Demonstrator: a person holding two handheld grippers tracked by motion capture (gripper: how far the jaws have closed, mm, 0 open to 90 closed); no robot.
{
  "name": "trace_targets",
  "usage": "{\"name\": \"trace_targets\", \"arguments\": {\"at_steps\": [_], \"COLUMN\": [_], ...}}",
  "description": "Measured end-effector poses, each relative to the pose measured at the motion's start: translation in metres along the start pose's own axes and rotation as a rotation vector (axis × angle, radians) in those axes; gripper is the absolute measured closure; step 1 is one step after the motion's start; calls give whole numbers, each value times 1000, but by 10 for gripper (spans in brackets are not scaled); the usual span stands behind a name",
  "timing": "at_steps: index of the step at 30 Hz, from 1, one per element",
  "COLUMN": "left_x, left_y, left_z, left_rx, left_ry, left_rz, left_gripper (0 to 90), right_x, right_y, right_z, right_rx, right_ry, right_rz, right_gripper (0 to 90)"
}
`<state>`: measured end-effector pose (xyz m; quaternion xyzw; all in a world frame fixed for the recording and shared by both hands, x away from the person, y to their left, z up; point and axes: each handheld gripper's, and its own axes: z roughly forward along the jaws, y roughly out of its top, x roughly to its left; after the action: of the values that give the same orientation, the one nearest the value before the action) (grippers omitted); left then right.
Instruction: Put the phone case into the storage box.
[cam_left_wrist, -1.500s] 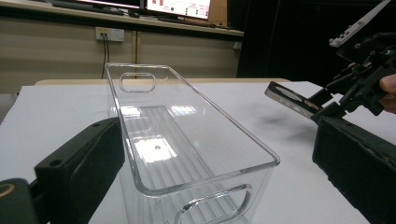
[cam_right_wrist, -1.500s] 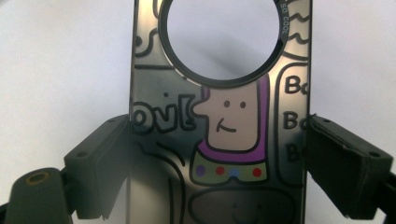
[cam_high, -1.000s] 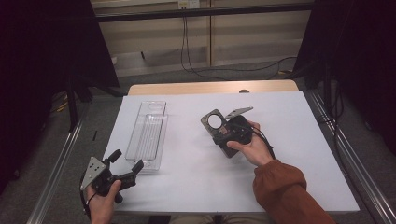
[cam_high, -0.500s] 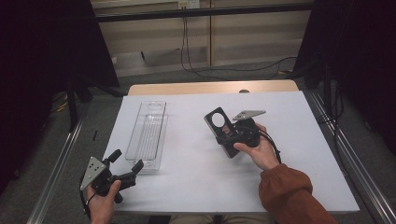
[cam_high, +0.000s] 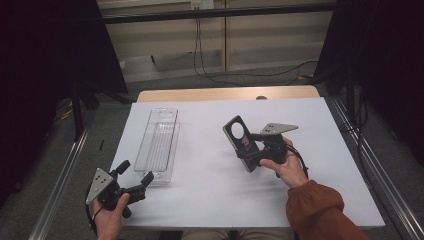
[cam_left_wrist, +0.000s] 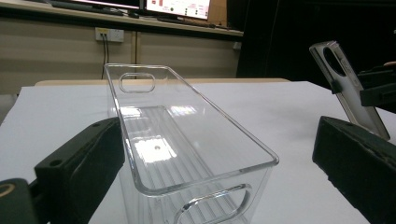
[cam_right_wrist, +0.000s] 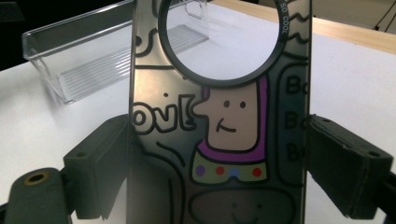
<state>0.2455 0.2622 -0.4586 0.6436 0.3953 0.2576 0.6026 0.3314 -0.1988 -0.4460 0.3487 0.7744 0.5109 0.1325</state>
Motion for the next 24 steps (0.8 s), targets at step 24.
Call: {"name": "trace_targets", "arguments": {"at_steps": [24], "left_x": [-9], "left_y": [6], "left_z": [4], "left_rx": [21], "left_ry": [-90], "left_rz": [73], "left_gripper": [22], "right_x": [12], "right_y": [-23], "right_z": [-34], "right_rx": [-130], "right_ry": [133], "right_rz": [-9], "right_gripper": [119]}}
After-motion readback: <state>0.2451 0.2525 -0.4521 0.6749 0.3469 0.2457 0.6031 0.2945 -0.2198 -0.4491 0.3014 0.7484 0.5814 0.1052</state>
